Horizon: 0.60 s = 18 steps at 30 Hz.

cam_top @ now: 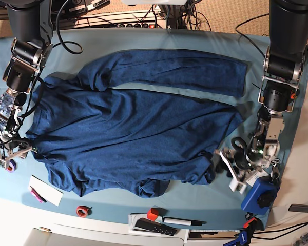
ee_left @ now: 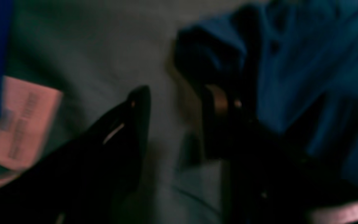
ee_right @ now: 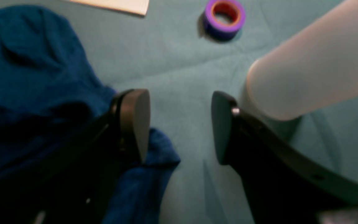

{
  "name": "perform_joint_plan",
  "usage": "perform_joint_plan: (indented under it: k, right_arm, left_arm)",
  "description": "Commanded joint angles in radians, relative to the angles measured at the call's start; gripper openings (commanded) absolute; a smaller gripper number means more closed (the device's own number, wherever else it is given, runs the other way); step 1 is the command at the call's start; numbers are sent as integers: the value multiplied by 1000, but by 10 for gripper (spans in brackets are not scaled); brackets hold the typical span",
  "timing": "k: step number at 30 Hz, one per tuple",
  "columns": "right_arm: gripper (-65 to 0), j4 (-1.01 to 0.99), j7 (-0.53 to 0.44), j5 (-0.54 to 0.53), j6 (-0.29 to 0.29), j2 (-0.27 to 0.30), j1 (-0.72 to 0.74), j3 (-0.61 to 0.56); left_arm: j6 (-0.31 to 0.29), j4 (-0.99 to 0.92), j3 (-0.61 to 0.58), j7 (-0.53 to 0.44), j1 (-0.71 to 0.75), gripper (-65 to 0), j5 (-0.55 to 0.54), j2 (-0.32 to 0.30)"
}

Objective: Layout the t-shirt on the table in an organized manner, then fold the t-shirt properly
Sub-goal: 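Pull the shirt side edge outward with the right gripper and release, then move both grippers onto the shirt body and grasp the fabric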

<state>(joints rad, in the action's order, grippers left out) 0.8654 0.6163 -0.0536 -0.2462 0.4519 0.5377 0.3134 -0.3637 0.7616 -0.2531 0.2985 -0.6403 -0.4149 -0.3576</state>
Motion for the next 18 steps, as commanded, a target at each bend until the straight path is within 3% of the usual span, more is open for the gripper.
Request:
perform_joint_plan:
  k: [1, 4, 6, 10, 11, 14, 18]
  right_arm:
    - [-337, 18, -11, -23, -13, 29, 32, 3]
    - [-337, 33, 22, -109, -94, 30, 30, 3]
    - [-337, 66, 58, -219, -178, 30, 24, 3]
    - [-338, 133, 227, -539, -418, 22, 22, 3]
    - [-340, 144, 290, -636, -452, 15, 22, 2]
    - [-341, 155, 460, -867, -452, -16, 22, 2]
    - [-341, 155, 531, -907, -452, -86, 20, 2]
  left_arm:
    - [-10, 31, 25, -11, -36, -371, -20, -11]
    - [-86, 52, 83, 0, -36, -371, -59, -11]
    - [-103, 52, 100, -4, -36, -374, -60, -10]
    - [59, 33, 99, -27, -38, -391, -43, 5]
    - [80, 25, 99, -30, -39, -391, -43, 11]
    - [78, 8, 99, -31, -42, -391, -42, 45]
    - [80, -10, 99, -53, -43, -405, 21, 111]
